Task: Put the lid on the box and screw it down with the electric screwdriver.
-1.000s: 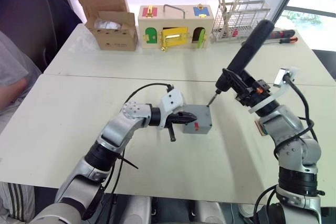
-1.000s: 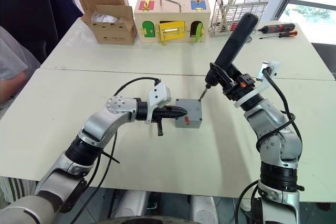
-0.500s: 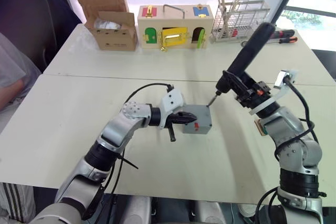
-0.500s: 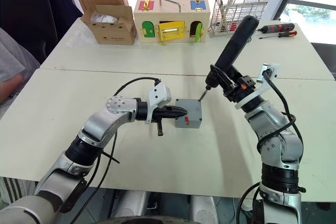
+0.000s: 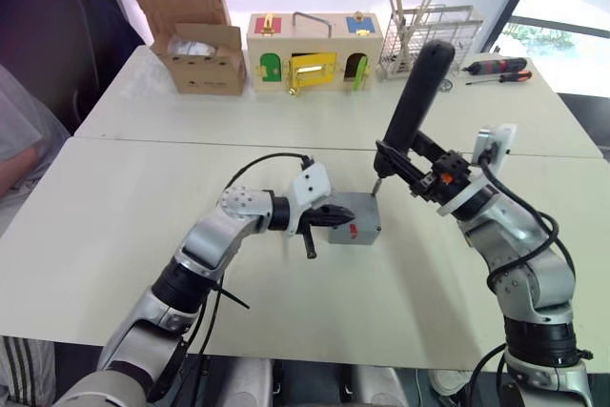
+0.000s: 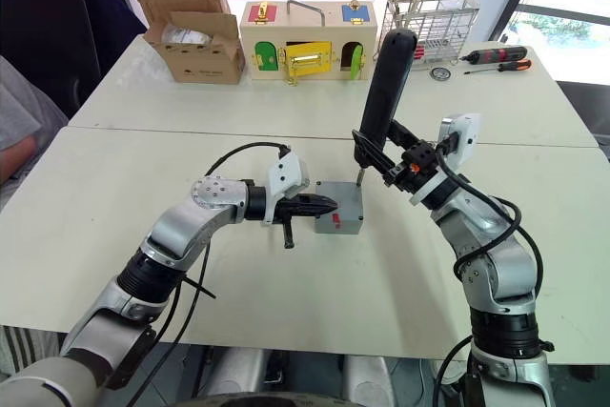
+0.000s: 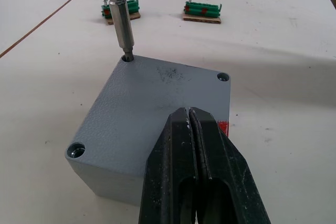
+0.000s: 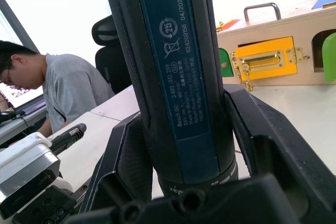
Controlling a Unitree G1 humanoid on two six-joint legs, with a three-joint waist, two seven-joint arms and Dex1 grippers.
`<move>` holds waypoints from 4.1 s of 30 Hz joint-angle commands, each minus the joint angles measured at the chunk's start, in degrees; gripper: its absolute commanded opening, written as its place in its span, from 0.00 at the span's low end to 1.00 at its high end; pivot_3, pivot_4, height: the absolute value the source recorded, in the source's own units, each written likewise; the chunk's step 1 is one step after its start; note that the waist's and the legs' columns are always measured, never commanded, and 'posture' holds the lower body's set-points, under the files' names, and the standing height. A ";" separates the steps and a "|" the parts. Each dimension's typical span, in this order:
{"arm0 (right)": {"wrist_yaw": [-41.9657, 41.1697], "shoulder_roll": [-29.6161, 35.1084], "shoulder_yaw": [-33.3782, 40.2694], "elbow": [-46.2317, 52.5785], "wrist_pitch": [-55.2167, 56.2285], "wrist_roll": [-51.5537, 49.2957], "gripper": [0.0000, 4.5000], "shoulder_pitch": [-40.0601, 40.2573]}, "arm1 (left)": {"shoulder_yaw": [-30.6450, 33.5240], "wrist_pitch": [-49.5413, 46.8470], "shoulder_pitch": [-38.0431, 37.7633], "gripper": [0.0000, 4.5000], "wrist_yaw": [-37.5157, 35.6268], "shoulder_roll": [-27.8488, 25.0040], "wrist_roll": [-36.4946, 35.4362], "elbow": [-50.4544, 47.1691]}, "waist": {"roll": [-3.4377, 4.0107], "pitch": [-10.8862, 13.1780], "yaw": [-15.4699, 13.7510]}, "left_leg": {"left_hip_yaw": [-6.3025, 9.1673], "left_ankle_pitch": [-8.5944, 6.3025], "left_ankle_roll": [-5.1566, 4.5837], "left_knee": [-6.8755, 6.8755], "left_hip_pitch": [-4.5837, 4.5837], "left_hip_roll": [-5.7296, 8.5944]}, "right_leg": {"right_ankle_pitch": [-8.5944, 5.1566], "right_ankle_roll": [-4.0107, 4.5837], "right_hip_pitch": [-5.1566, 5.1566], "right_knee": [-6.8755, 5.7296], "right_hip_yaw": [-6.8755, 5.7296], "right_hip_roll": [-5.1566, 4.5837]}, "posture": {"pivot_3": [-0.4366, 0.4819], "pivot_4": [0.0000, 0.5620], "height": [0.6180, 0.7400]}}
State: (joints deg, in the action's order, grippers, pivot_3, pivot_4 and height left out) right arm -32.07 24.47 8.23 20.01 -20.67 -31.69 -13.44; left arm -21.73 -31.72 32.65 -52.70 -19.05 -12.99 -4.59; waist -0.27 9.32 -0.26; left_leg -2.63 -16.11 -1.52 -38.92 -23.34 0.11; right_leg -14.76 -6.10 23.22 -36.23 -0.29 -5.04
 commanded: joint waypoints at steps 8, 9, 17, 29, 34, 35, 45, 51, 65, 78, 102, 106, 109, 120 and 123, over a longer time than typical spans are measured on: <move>-2.24 -0.85 -5.17 -3.31 -1.54 2.79 0.44 1.95 | -1.63 -0.74 -1.05 0.00 -0.08 -0.31 0.95 -0.43 | -0.14 -0.27 0.08 | 0.02 -0.01 0.01 0.04 0.01 -0.04 | -0.09 0.16 -0.01 0.03 0.01 -0.22 | 0.48 0.27 0.92; -2.28 -0.99 -5.21 -3.49 -1.35 2.94 0.44 2.14 | -1.67 -0.76 -1.07 0.00 -0.02 -0.29 0.99 -0.47 | -0.13 -0.32 0.08 | 0.03 -0.01 0.01 0.05 0.01 -0.04 | -0.09 0.17 -0.01 0.04 0.01 -0.24 | 0.48 0.27 0.92; -1.40 -3.36 -4.90 -6.02 0.57 3.71 0.44 4.42 | -1.78 -0.55 -1.06 0.00 0.25 -0.41 1.25 -0.01 | -0.25 -0.69 0.10 | 0.03 -0.02 0.03 0.12 0.02 -0.03 | -0.10 0.20 -0.01 0.10 0.00 -0.34 | 0.48 0.27 0.92; -1.79 -4.26 -6.26 -6.72 2.04 5.46 0.44 6.05 | -1.81 -0.88 -1.47 0.00 0.21 -0.50 1.55 0.07 | -0.55 -1.54 1.12 | 0.02 0.01 0.13 1.00 0.69 0.06 | -0.26 0.48 -0.39 0.43 0.02 -0.52 | 0.48 0.27 0.92; -1.59 -4.40 -6.76 -6.84 1.95 5.89 0.44 5.81 | -1.86 -0.94 -1.51 0.00 0.36 -0.37 1.65 0.18 | -0.53 -1.56 1.14 | 0.02 0.01 0.14 1.12 0.86 0.05 | -0.30 0.57 -0.56 0.59 0.02 -0.53 | 0.48 0.27 0.92; -1.52 -4.36 -6.93 -6.89 1.86 6.12 0.44 5.66 | -1.85 -0.94 -1.55 0.00 0.40 -0.35 1.65 0.17 | -0.53 -1.57 1.14 | 0.02 0.00 0.14 1.14 0.87 0.05 | -0.30 0.57 -0.57 0.62 0.02 -0.53 | 0.48 0.27 0.92; -1.49 -4.63 -8.51 -7.90 1.77 7.70 0.44 3.94 | -1.74 -0.88 -1.72 0.00 0.75 -0.31 1.73 0.08 | -0.54 -1.64 1.16 | 0.02 0.02 0.18 1.41 0.92 0.05 | -0.29 0.59 -0.59 0.85 0.03 -0.54 | 0.48 0.27 0.92; -1.32 -4.85 -8.99 -8.08 1.75 8.26 0.44 3.78 | -1.74 -0.87 -1.68 0.00 0.90 -0.26 1.81 0.06 | -0.54 -1.79 1.13 | 0.02 0.04 0.22 1.65 0.94 0.06 | -0.29 0.59 -0.56 0.99 0.02 -0.54 | 0.48 0.27 0.92; 1.29 -7.54 -4.81 -9.47 3.05 6.41 0.44 6.35 | -2.10 -0.64 -2.03 0.00 1.19 -0.10 2.01 0.03 | -0.53 -1.86 1.07 | 0.02 0.04 0.23 1.73 0.94 0.06 | -0.29 0.60 -0.57 1.11 0.03 -0.56 | 0.48 0.27 0.92; 1.65 -7.75 -5.88 -8.78 3.99 7.38 0.44 7.66 | -2.47 -0.34 -2.28 0.00 1.23 -0.02 2.28 0.49 | -0.53 -1.91 1.09 | 0.02 0.03 0.24 1.77 0.95 0.06 | -0.30 0.61 -0.57 1.15 0.03 -0.58 | 0.48 0.27 0.92; 2.41 -5.21 -2.58 -3.44 0.83 3.40 0.44 3.73 | 0.38 -1.19 -1.98 0.00 1.64 -0.12 0.22 -0.97 | -0.44 -1.82 1.08 | 0.02 0.00 0.29 1.86 0.91 0.06 | -0.32 0.64 -0.53 1.25 0.03 -0.59 | 0.48 0.27 0.92; 4.37 -0.39 3.04 4.12 -6.60 -4.75 0.44 -2.18 | 1.76 -1.96 -2.70 0.00 0.24 -2.61 -1.09 -2.82 | -0.11 -1.42 1.03 | -0.01 0.05 0.23 1.84 0.49 0.07 | -0.30 0.65 -0.09 1.21 0.03 -0.62 | 0.48 0.27 0.92; 6.70 5.24 8.69 8.65 -13.91 -14.26 0.44 -8.74 | 2.01 -1.39 -3.64 0.00 -0.26 -3.41 -1.59 -2.41 | 0.32 -1.03 0.86 | -0.01 0.13 0.31 1.81 -0.25 0.08 | -0.27 0.63 0.72 1.10 0.00 -0.61 | 0.48 0.27 0.92; 18.76 15.87 16.27 6.43 -30.27 -32.49 0.44 -18.77 | 8.19 -2.57 -3.26 0.00 4.39 1.01 -6.71 -4.85 | 0.27 -0.54 -0.11 | -0.02 0.18 0.28 1.43 -1.02 0.13 | -0.11 0.37 1.26 1.02 -0.16 -0.59 | 0.48 0.27 0.92; 20.19 19.87 17.25 2.63 -33.61 -32.08 0.44 -19.73 | 11.59 -5.08 -2.21 0.00 7.42 1.26 -8.88 -10.49 | 0.35 -0.19 -0.22 | -0.02 0.15 0.21 1.20 -1.13 0.13 | -0.09 0.34 1.26 0.95 -0.16 -0.58 | 0.48 0.27 0.92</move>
State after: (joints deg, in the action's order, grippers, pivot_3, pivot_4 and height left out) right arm -12.60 42.17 22.30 23.29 -54.08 -63.18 -30.97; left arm -12.59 -36.27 28.99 -46.92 -18.01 -20.02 -9.94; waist 0.09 9.13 -0.48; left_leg -2.65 -15.98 -1.35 -37.79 -24.51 0.24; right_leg -14.83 -5.78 24.48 -35.30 -0.45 -5.62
